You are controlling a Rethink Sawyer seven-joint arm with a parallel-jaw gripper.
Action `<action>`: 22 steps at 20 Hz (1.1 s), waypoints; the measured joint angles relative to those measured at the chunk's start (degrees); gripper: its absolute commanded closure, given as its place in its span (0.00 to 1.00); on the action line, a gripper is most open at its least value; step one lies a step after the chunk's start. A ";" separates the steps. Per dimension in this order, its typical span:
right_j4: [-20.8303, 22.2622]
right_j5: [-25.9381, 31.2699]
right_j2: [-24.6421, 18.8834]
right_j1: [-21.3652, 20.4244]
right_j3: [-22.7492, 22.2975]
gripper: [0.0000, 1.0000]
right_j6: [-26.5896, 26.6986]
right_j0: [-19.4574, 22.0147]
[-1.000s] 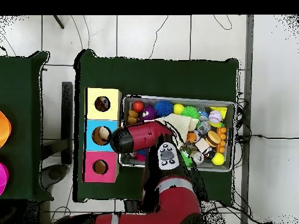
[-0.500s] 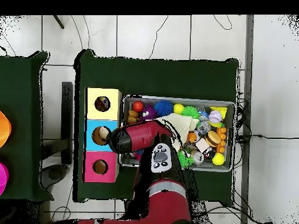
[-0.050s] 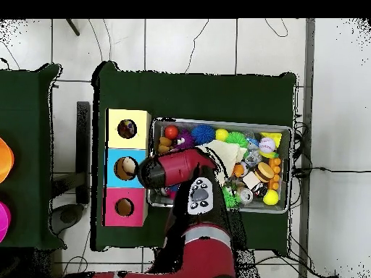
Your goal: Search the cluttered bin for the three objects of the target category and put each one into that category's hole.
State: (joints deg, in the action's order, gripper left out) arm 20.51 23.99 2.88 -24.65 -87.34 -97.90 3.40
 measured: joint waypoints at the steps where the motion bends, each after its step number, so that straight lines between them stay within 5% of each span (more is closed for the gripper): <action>1: -0.01 -0.13 -0.16 0.52 0.32 0.00 0.00 0.25; 21: 0.03 -6.87 -4.16 3.85 0.49 0.00 0.00 4.78; 22: 0.03 -7.17 -4.19 3.87 0.46 1.00 0.00 4.77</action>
State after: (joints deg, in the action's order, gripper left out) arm 20.54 16.82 -1.31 -20.77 -86.87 -97.90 8.17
